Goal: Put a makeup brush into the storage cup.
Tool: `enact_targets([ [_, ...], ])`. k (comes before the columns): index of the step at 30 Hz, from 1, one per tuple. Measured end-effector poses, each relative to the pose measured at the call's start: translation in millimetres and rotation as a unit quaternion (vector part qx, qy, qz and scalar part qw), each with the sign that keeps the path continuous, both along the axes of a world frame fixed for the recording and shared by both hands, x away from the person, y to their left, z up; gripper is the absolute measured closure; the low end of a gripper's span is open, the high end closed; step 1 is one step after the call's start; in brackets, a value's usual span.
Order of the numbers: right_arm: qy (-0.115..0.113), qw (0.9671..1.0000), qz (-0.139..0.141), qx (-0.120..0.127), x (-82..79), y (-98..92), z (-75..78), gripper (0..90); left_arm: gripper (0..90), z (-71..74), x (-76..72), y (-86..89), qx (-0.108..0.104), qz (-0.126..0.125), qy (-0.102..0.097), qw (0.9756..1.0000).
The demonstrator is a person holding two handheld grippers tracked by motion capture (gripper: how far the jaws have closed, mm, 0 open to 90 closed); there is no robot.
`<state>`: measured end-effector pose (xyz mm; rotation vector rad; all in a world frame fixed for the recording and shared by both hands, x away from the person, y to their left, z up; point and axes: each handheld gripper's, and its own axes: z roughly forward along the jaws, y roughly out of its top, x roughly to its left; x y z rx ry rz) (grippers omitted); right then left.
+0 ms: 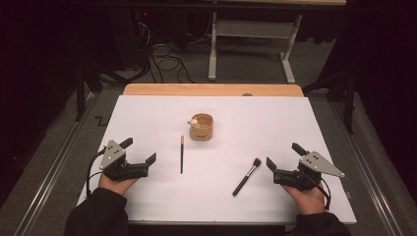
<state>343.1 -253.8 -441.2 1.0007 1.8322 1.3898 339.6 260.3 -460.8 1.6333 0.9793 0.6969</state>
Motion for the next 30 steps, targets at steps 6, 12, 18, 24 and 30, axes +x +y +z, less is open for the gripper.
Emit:
enact_targets([
  [6, 0.0, 1.0, -0.002, -0.001, -0.1, 0.0, -0.1, 0.3, 1.9, 2.0, 1.8, 8.0, -0.002, 0.024, 0.007, 0.9997],
  [12, -0.001, 1.0, -0.002, -0.001, 0.1, 0.0, -0.5, 0.3, 1.9, 4.3, 3.3, 17.8, -0.004, 0.049, 0.012, 0.9987],
  [18, 0.002, 1.0, -0.001, -0.005, 0.4, 0.6, -1.2, 0.3, 1.9, 6.4, 4.4, 25.6, 0.0, 0.066, 0.013, 0.9977],
  [24, 0.001, 1.0, 0.0, -0.008, 0.5, 0.9, -1.3, 0.3, 1.8, 7.7, 5.9, 36.8, -0.004, 0.085, 0.019, 0.9962],
  [30, -0.001, 1.0, -0.001, -0.008, 0.5, 0.7, -1.2, 0.3, 1.9, 7.4, 5.9, 40.8, -0.007, 0.093, 0.02, 0.9954],
])
